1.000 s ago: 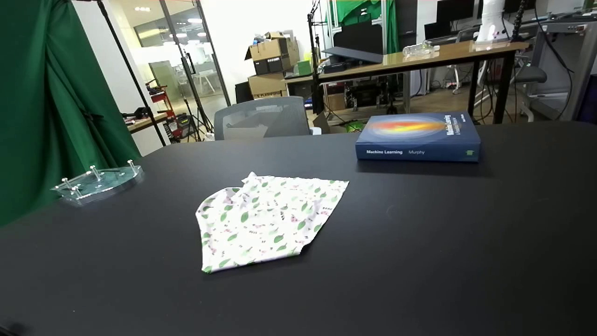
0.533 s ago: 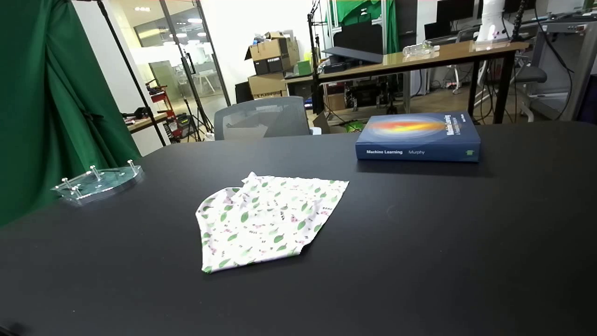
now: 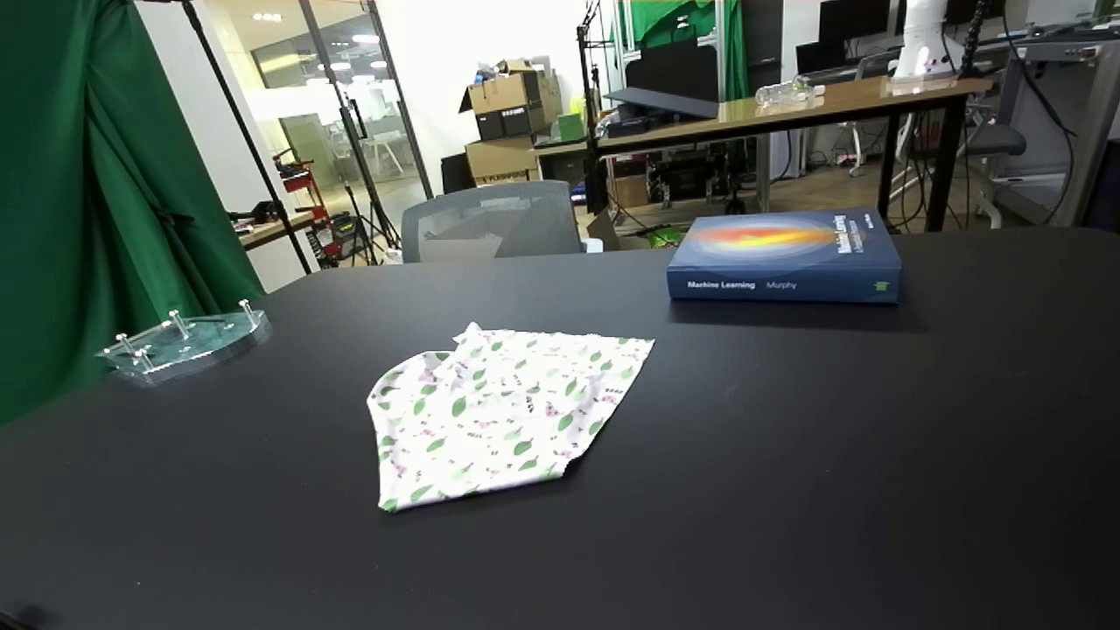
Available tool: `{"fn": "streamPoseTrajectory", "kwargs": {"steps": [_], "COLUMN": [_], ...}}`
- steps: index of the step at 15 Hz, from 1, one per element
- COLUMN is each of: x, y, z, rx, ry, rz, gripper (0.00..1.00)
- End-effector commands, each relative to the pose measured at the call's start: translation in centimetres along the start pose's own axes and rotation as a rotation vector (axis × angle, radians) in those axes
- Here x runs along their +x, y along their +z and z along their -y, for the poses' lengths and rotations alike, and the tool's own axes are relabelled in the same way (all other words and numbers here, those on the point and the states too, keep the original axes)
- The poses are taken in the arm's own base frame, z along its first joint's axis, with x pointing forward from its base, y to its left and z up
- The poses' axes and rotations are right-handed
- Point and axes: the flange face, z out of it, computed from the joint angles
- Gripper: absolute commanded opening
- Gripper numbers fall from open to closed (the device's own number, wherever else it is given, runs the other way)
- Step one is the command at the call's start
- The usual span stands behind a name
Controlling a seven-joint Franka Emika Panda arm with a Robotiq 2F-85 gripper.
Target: Fold the white cloth one time over
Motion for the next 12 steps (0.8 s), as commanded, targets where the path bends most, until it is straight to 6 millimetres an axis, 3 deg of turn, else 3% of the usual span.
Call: {"fn": "streamPoseTrajectory", "kwargs": {"steps": [1,2,3,5,9,12], "x": [1.3,1.5,0.9,1.0,0.9,1.6], "y": [4.5,5.8,4.1,5.5,4.4,7.2], "z": [1.0,1.5,0.7,0.9,0.5,0.2], "rx": [0.001,0.005,0.006,0.006,-0.024,-0.011], "ry": [0.037,0.034,0.004,-0.003,0.032,0.092], "rz": [-0.017,-0.011,-0.013,0.007,-0.022,0.051], "gripper": [1.00,1.00,1.00,1.00,1.00,1.00]}}
